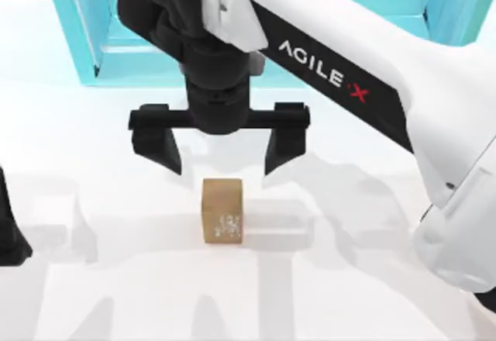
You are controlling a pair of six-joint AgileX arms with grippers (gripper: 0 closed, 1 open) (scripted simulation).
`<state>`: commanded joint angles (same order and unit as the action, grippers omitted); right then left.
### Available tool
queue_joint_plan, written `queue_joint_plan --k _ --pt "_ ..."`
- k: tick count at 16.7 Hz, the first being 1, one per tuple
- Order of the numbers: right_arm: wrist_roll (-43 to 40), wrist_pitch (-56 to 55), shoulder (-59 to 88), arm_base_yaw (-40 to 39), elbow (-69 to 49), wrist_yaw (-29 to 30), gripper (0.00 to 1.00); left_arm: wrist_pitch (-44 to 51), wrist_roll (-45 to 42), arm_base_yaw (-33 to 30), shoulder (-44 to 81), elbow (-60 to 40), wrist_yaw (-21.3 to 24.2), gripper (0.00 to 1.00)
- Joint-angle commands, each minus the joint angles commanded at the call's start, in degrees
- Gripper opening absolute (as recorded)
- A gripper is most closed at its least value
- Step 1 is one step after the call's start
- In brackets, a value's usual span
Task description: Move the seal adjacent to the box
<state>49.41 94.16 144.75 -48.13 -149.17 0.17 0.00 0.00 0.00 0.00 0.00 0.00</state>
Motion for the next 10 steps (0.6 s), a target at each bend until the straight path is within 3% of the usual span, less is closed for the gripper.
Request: queue_joint_plan --k 6,10 --pt "-0.02 -0.13 0.13 0.29 0.13 0.02 1.00 0.00 0.00 0.00 0.00 0.00 0.00 1.00" --pt "-0.13 -5.56 -0.75 0.15 6.25 -0.06 1.00 0.00 0.00 0.00 0.00 0.00 0.00 1.00"
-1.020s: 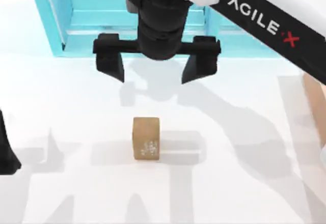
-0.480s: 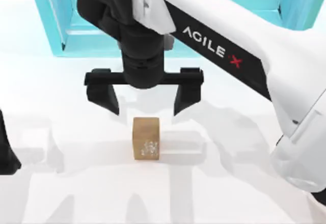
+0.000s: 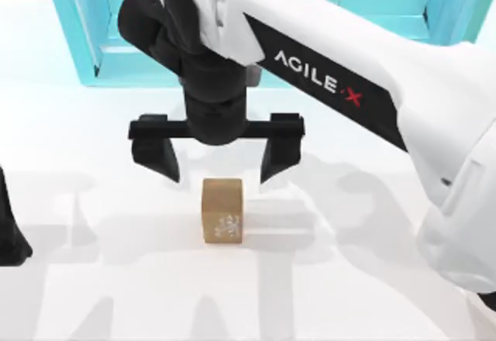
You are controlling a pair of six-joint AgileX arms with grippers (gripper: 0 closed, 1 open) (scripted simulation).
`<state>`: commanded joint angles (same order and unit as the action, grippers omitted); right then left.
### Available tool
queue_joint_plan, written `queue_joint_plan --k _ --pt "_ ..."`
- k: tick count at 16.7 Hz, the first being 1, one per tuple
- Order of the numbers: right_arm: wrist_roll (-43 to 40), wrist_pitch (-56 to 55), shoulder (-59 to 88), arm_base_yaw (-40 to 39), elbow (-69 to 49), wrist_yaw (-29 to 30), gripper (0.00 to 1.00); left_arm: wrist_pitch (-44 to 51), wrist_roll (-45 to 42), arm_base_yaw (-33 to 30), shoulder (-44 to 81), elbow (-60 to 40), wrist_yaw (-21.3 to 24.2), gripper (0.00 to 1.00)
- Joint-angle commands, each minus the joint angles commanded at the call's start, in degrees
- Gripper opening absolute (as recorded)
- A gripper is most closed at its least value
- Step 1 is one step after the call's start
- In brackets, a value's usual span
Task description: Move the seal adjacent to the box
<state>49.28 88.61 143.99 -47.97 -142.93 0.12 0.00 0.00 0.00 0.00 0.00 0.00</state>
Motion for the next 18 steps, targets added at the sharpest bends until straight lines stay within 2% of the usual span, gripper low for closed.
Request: queue_joint_plan --k 8,14,18 --pt "0.30 -18.29 -2.42 -0.31 20.96 -0.03 1.00 0.00 0.00 0.00 0.00 0.00 0.00 1.00" --pt "0.34 -20.30 -2.70 -0.36 23.17 -0.03 1.00 0.00 0.00 0.00 0.00 0.00 0.00 1.00" --pt "0.34 -20.30 -2.70 -0.36 23.17 -0.03 0.70 0.00 0.00 0.00 0.00 0.00 0.00 1.00"
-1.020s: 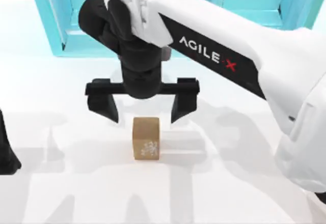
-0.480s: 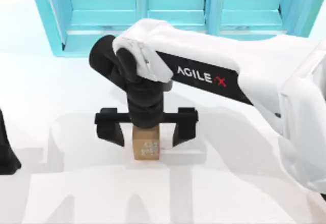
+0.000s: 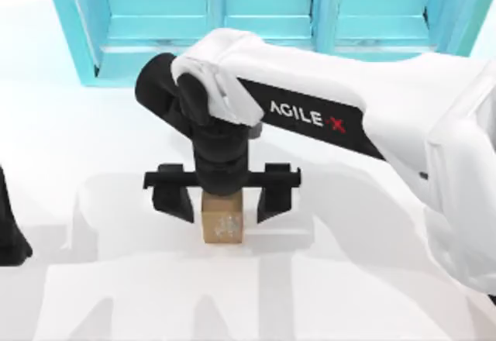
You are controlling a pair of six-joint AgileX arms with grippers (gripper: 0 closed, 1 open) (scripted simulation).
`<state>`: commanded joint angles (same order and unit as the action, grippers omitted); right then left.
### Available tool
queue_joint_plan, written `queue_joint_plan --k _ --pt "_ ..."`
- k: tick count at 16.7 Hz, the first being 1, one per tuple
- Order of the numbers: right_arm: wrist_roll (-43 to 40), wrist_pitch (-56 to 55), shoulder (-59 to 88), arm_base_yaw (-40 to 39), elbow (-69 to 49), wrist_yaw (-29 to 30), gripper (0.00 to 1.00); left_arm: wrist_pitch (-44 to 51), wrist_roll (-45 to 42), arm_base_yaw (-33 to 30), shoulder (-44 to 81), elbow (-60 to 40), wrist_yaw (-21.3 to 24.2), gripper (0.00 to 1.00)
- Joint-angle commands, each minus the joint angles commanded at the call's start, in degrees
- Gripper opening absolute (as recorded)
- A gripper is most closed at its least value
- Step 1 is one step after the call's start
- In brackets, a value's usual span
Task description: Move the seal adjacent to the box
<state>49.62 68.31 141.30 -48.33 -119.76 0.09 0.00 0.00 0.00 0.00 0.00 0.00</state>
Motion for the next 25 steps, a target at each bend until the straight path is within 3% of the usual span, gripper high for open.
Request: queue_joint_plan --k 9,19,25 --pt "0.00 0.00 0.00 0.00 0.00 0.00 0.02 0.00 0.00 0.00 0.00 0.00 0.00 1.00" --pt "0.07 0.18 0.03 0.15 -0.21 -0.01 0.00 0.00 0.00 0.00 0.00 0.00 0.00 1.00" --pt "0.08 9.47 -0.66 0.23 -8.94 -0.09 0.00 0.00 0.00 0.00 0.00 0.00 0.00 1.00"
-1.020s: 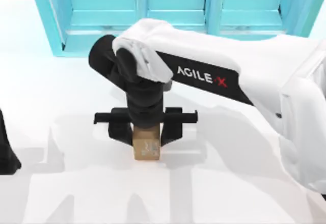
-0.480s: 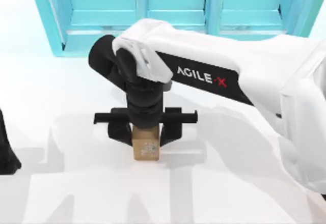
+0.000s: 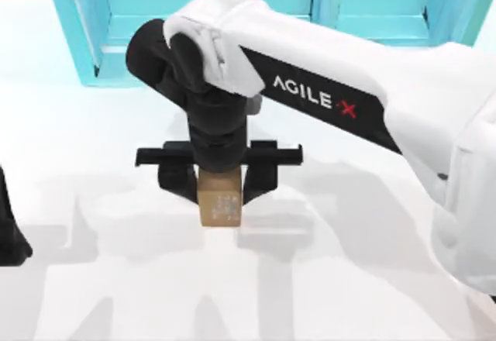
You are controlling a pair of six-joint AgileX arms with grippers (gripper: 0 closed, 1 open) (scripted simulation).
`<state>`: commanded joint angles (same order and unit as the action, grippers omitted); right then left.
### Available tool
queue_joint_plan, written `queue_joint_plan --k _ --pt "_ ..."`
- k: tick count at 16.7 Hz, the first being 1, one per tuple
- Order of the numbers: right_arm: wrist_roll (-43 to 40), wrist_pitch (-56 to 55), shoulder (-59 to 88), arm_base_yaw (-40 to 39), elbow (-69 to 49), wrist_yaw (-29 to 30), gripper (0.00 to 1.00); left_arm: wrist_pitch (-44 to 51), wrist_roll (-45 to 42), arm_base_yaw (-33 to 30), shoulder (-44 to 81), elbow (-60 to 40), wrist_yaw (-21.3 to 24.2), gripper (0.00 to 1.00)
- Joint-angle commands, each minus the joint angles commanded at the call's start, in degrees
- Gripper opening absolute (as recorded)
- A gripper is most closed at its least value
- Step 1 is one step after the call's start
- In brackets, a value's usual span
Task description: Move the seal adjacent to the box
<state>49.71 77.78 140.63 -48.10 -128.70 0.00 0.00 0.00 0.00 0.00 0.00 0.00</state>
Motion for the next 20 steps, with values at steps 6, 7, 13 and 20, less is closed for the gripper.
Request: queue_joint_plan --k 6,7,13,20 --pt "-0.08 1.12 0.06 0.07 -0.87 0.02 0.00 0.00 0.00 0.00 0.00 0.00 0.00 1.00" --pt "-0.68 1.09 -0.61 0.62 -0.20 0.01 0.00 0.00 0.00 0.00 0.00 0.00 0.00 1.00" --pt "-12.20 0.50 -17.17 11.83 16.27 -0.06 0.00 0.00 0.00 0.00 0.00 0.00 0.00 1.00" --pt "-29.82 0.53 -43.49 28.93 43.26 -0.03 0.00 0.00 0.00 0.00 0.00 0.00 0.00 1.00"
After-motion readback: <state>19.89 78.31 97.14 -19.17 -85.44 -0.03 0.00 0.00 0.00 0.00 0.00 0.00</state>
